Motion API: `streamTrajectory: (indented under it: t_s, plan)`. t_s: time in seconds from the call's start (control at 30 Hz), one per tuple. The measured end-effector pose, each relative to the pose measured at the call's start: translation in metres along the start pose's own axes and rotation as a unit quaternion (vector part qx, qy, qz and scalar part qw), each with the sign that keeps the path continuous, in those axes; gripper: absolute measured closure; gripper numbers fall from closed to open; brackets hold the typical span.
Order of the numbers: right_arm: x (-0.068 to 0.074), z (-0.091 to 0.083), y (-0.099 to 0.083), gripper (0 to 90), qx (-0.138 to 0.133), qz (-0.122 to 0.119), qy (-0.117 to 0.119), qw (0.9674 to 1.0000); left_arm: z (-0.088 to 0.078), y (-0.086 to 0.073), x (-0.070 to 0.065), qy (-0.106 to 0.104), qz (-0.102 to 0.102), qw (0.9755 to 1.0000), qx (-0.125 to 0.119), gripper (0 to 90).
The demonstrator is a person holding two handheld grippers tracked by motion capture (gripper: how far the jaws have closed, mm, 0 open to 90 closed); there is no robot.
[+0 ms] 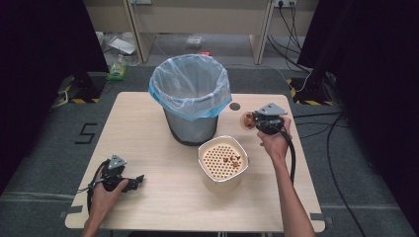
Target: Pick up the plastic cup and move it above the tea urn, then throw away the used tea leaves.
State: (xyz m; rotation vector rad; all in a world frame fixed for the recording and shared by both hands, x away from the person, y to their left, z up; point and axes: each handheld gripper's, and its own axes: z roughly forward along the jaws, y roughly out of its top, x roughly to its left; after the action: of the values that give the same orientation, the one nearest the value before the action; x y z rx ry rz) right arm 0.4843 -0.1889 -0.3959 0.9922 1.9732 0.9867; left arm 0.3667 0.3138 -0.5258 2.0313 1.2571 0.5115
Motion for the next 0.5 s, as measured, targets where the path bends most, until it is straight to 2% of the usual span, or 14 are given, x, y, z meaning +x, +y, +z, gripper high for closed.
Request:
streamTrajectory:
  t_s: [0.2, 0.37, 0.5]
  plan:
    - [0.007, -0.015, 0.012, 85.3, -0.026, -0.025, -0.002, 0.9993, 0.0, 0.0, 0.0, 0.0, 0.0, 1.0, 0.0, 0.0]
    - [0.017, -0.028, 0.02, 85.2, -0.054, -0.044, -0.006, 0.9976, 0.0, 0.0, 0.0, 0.0, 0.0, 1.0, 0.0, 0.0]
    - [0.022, -0.035, 0.023, 84.9, -0.065, -0.056, -0.009, 0.9962, 0.0, 0.0, 0.0, 0.0, 0.0, 1.0, 0.0, 0.0]
